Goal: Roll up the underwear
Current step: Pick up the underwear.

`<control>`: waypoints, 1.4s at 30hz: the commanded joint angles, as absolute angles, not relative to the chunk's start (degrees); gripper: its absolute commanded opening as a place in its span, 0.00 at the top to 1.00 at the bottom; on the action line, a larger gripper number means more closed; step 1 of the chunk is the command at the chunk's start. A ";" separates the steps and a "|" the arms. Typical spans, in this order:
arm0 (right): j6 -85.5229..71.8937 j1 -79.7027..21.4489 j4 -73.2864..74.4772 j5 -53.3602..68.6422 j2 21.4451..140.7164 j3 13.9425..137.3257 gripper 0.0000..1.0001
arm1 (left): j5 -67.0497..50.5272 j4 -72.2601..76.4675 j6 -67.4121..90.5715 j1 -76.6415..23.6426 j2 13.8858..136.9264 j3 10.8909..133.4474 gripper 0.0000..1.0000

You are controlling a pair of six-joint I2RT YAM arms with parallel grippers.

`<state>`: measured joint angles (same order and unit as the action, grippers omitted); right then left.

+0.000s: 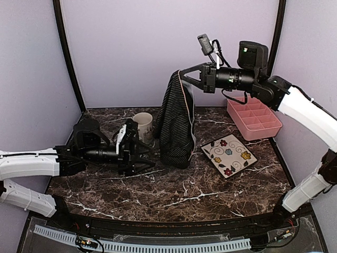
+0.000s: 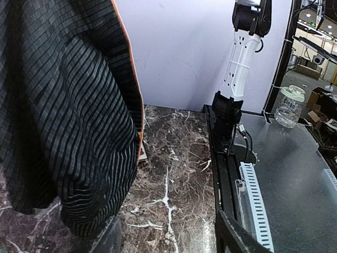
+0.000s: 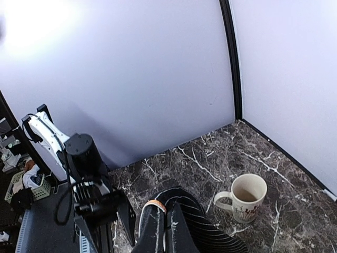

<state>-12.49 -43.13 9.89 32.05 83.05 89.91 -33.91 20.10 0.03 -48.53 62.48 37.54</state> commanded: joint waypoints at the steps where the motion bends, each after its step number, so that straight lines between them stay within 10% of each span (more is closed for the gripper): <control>1: -15.37 -43.72 3.24 30.49 83.21 93.15 1.00 | -28.25 26.77 -0.99 -52.58 66.83 38.17 0.39; 31: -23.62 -50.59 -0.27 1.06 85.96 97.09 1.00 | -2.35 55.17 -10.91 -60.73 89.46 42.85 0.51; 42: -23.77 -57.87 0.65 -14.19 85.52 98.20 1.00 | 7.14 58.50 -14.46 -60.73 89.82 41.61 0.40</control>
